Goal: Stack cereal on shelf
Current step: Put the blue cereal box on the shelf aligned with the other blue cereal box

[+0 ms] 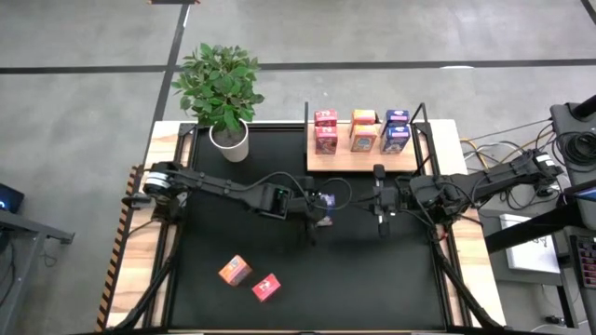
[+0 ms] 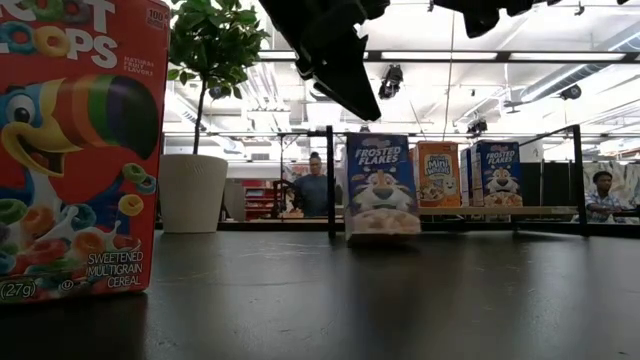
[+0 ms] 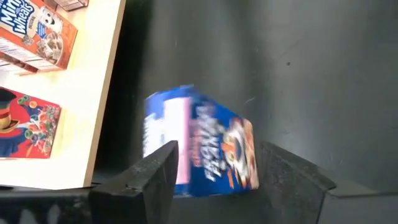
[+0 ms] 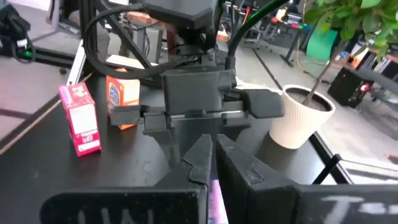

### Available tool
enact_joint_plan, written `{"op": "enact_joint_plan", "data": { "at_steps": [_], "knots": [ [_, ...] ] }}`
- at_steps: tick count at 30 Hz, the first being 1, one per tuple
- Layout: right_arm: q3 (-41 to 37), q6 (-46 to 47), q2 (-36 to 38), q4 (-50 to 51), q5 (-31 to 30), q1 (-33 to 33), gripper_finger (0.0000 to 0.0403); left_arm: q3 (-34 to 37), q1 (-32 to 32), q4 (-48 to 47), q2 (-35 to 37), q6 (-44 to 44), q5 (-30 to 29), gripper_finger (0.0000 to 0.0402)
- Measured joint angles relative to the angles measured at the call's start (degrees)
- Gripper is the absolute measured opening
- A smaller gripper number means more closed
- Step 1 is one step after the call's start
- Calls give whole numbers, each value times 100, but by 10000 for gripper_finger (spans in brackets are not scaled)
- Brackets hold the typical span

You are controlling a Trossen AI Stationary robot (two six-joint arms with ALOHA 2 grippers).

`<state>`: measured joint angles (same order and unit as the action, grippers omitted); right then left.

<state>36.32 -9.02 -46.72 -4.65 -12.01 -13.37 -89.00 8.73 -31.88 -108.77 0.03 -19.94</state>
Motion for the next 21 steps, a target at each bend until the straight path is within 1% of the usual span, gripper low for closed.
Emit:
{"op": "enact_joint_plan", "data": {
  "at_steps": [4,9,10,14,18,21],
  "knots": [
    [0,207,-24,7,-2,0,12,3,1,0,0,-147,0,222],
    [0,550,-33,14,-4,0,12,10,42,-131,87,-233,-2,228],
    [0,669,-33,39,-25,0,12,10,69,-183,145,-233,-6,228],
    [0,1066,-87,420,-429,0,12,117,205,-267,445,-250,-13,229],
    [0,1203,-214,697,-470,2,12,284,297,-280,710,-255,-43,229],
    [0,1258,-348,737,-472,12,12,530,365,-95,939,-254,-66,229]
  ]
}}
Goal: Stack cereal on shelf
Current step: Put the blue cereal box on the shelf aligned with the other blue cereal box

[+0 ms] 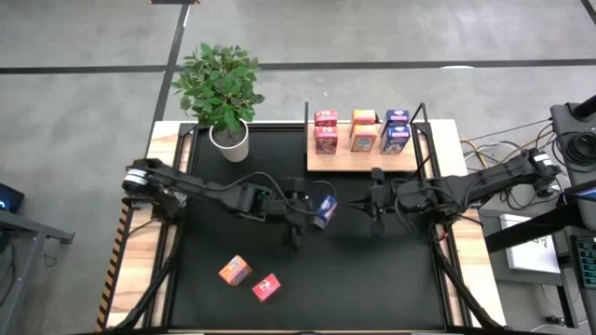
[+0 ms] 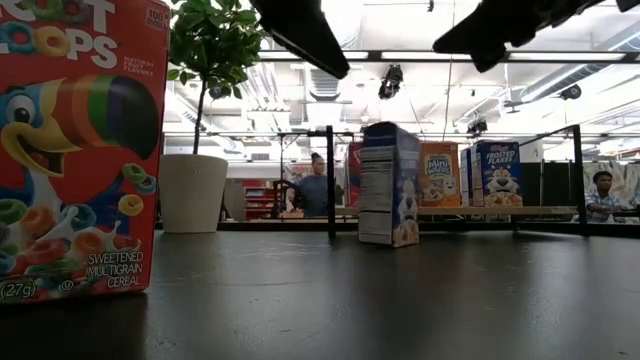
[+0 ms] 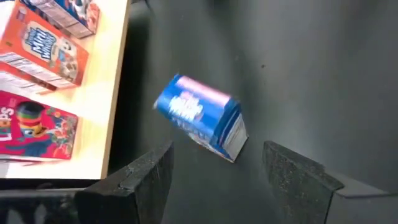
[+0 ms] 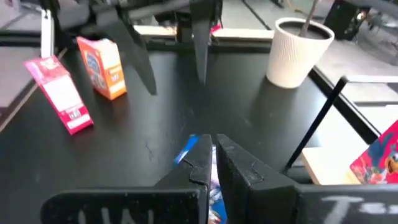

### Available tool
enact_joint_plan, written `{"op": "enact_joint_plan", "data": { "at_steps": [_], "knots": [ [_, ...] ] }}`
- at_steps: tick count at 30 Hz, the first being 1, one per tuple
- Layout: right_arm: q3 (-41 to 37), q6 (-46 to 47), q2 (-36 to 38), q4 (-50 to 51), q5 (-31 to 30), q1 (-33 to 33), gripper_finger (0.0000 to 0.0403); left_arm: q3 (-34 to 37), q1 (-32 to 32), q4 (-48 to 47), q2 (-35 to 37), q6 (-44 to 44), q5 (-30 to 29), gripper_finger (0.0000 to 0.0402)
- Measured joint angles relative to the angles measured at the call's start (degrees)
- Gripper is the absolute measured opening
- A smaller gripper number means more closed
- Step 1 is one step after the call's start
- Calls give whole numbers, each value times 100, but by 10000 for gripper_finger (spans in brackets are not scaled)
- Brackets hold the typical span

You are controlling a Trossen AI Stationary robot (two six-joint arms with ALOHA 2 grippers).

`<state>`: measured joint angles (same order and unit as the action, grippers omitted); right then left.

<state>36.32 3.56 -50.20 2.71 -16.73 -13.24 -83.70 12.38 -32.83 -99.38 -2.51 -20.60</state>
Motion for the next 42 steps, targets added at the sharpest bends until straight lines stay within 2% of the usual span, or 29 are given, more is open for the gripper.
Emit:
{"op": "enact_joint_plan", "data": {
  "at_steps": [5,9,15,18,23,34,37,42],
  "knots": [
    [0,50,-233,4,-166,156,12,792,107,514,337,251,7,229],
    [2,171,-298,80,-176,346,12,1503,202,1306,631,390,0,229],
    [248,627,-402,1365,-446,802,12,2161,252,2716,844,407,7,229],
    [240,700,-563,1642,-428,1000,12,2268,250,3116,793,363,7,225],
    [192,644,-937,1550,-428,1144,12,2269,254,3433,559,162,13,207],
    [181,-181,-2203,-233,-424,1180,12,2270,253,3432,161,151,18,138],
    [217,-210,-2359,-216,-243,1179,12,2269,252,3438,90,161,16,120],
    [264,-16,-2367,-188,527,1159,12,2269,204,3497,-18,169,12,98]
  ]
}}
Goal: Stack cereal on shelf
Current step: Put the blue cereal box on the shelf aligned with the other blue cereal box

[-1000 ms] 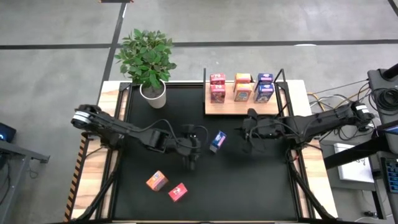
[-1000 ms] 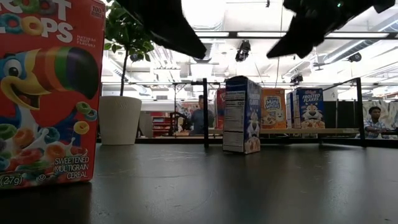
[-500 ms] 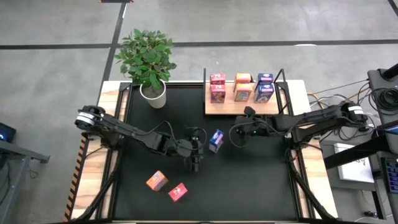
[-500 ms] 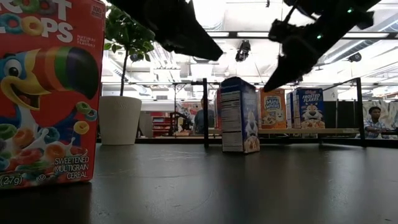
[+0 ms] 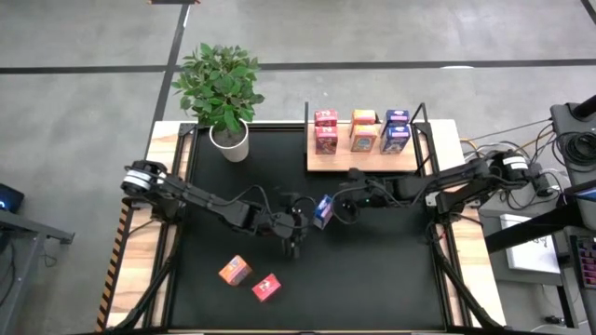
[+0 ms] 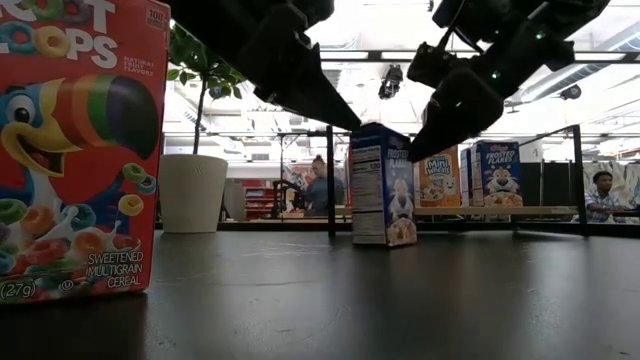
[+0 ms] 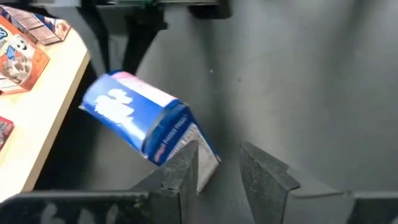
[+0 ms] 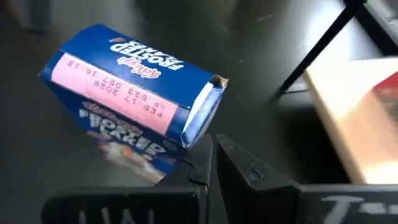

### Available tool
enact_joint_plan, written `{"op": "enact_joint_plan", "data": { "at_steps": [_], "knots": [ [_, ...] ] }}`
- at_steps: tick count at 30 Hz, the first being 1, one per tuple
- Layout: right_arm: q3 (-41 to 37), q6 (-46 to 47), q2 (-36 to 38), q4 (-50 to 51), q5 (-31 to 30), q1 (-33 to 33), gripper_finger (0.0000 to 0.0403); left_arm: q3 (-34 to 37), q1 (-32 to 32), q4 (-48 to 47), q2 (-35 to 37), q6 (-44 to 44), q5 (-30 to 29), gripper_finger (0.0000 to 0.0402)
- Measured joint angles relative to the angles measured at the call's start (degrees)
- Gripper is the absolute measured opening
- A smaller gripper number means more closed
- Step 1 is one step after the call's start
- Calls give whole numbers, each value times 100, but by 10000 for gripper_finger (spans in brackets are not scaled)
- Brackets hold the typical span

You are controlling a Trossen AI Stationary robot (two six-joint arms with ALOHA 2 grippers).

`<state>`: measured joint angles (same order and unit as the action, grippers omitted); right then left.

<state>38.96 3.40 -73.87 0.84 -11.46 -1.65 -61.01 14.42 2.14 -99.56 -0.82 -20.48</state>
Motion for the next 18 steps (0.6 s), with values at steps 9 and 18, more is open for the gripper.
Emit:
{"op": "enact_joint_plan", "data": {
  "at_steps": [9,18],
  "knots": [
    [0,376,91,206,140,-348,12,0,-159,17,-38,4,-17,80],
    [0,566,99,226,100,-585,12,0,-178,-75,-38,4,-17,80]
  ]
}}
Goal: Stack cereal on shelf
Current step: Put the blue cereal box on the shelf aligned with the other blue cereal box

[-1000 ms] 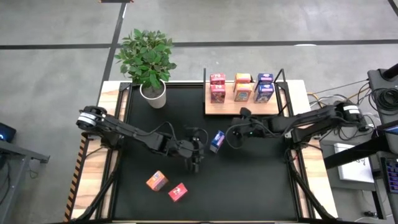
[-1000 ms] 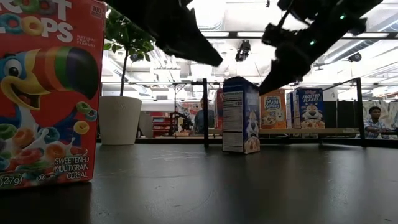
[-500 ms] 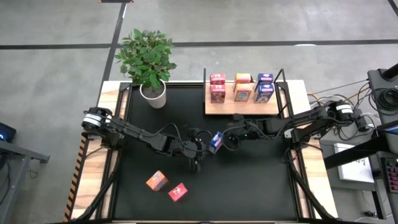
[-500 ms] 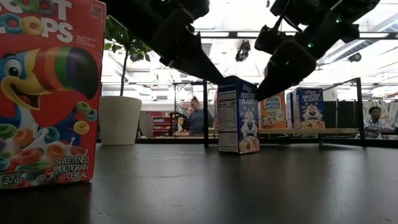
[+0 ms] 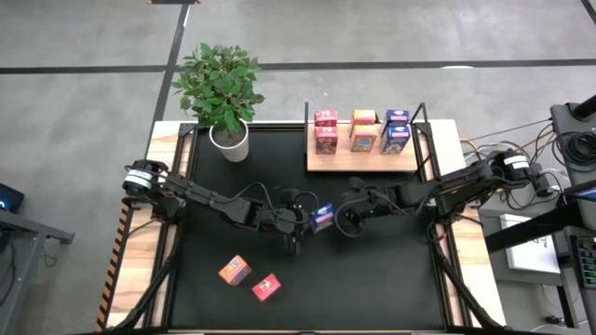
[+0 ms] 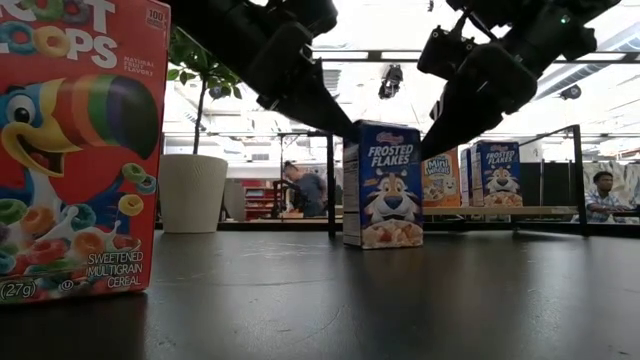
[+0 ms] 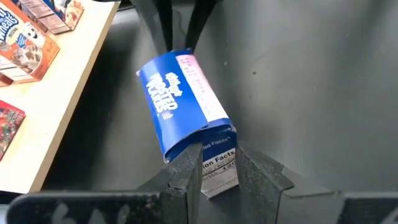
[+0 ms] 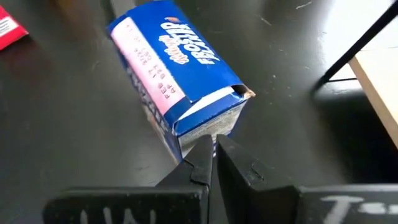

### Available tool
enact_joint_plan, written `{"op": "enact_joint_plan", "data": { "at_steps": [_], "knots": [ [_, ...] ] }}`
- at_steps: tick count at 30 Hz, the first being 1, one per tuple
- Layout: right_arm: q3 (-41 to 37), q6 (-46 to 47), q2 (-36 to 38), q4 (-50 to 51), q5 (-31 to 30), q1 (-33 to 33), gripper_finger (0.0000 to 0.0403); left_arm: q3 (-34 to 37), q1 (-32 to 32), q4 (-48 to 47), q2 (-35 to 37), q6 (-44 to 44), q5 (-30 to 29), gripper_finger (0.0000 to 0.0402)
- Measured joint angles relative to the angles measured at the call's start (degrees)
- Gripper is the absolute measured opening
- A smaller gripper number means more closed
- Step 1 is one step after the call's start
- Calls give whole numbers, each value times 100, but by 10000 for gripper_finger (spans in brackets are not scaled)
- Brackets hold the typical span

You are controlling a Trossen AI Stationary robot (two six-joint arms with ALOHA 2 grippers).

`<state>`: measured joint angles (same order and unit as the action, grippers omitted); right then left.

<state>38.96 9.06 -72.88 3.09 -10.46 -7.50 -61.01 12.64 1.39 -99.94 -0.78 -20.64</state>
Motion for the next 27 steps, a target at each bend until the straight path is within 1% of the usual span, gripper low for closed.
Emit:
{"op": "enact_joint_plan", "data": {
  "at_steps": [6,9,14,18,24,27],
  "knots": [
    [0,31,2,2,17,-90,12,-4,0,-252,4,23,-227,80],
    [109,87,43,381,20,-88,12,-4,-4,-309,12,27,-238,80],
    [524,-8,82,1102,-29,-88,12,-2,-4,-456,63,-20,-238,80],
    [930,-277,96,1466,-329,-88,12,-4,26,-608,212,-25,-238,80],
    [1454,-683,53,1485,-338,-88,13,-2,120,-850,540,-317,-238,80],
    [1625,-758,51,1508,-194,-88,22,12,157,-878,678,-469,-238,80]
  ]
}}
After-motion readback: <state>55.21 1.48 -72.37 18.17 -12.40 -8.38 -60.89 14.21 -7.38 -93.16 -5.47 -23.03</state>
